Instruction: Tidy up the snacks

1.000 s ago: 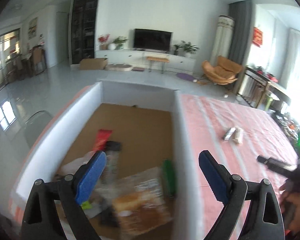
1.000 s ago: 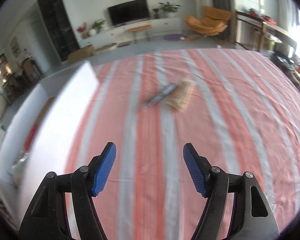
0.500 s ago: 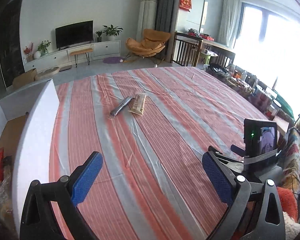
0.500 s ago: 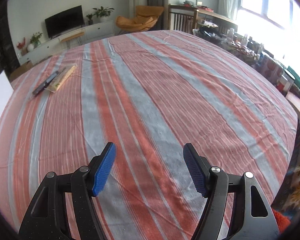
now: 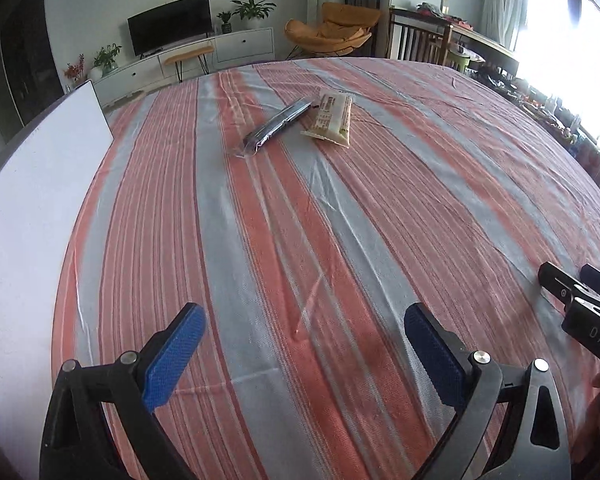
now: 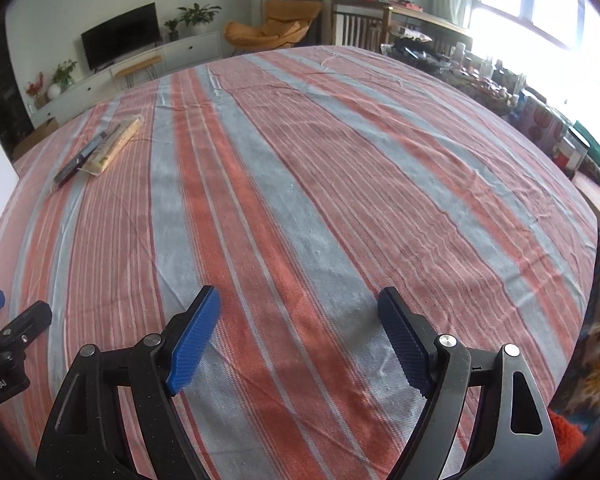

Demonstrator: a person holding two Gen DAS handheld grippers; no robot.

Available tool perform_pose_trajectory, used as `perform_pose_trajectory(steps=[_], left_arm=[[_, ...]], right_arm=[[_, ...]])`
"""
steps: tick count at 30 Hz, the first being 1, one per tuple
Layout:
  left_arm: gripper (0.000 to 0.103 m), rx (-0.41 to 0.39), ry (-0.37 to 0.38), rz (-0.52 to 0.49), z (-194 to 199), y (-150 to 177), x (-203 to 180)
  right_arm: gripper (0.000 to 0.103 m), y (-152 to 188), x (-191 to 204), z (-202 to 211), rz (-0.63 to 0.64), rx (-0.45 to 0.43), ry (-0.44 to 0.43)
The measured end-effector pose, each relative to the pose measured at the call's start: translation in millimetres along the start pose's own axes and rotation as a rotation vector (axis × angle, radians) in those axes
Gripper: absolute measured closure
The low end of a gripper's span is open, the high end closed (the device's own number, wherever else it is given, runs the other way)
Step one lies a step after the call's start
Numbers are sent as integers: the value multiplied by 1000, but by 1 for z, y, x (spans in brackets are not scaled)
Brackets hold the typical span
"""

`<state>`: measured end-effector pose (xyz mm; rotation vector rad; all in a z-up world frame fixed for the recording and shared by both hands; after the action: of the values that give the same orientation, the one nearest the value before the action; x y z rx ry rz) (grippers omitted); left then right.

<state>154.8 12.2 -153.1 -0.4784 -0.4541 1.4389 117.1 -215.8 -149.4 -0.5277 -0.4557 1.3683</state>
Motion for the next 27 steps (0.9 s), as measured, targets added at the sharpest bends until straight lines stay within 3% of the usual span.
perform_pose_trajectory(steps=[4,27], left_arm=[[0,10,2,3,-5,1,-2],[0,11,3,5,-5,1,-1]], right_arm=[[19,0,0,0,0,0,0],[18,0,0,1,-1,0,0]])
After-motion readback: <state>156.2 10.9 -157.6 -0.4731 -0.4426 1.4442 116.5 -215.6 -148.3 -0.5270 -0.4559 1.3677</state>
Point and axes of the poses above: each gripper's, at about its wrist camera, not at the fingertips, and z roughly against the way its jaws point, x to its left, y to its underside, the point moved 5 cm from there along -z, roughly the way its jaws point, and after that the axes turned 2 degrees about x, right-handed, at the moved point
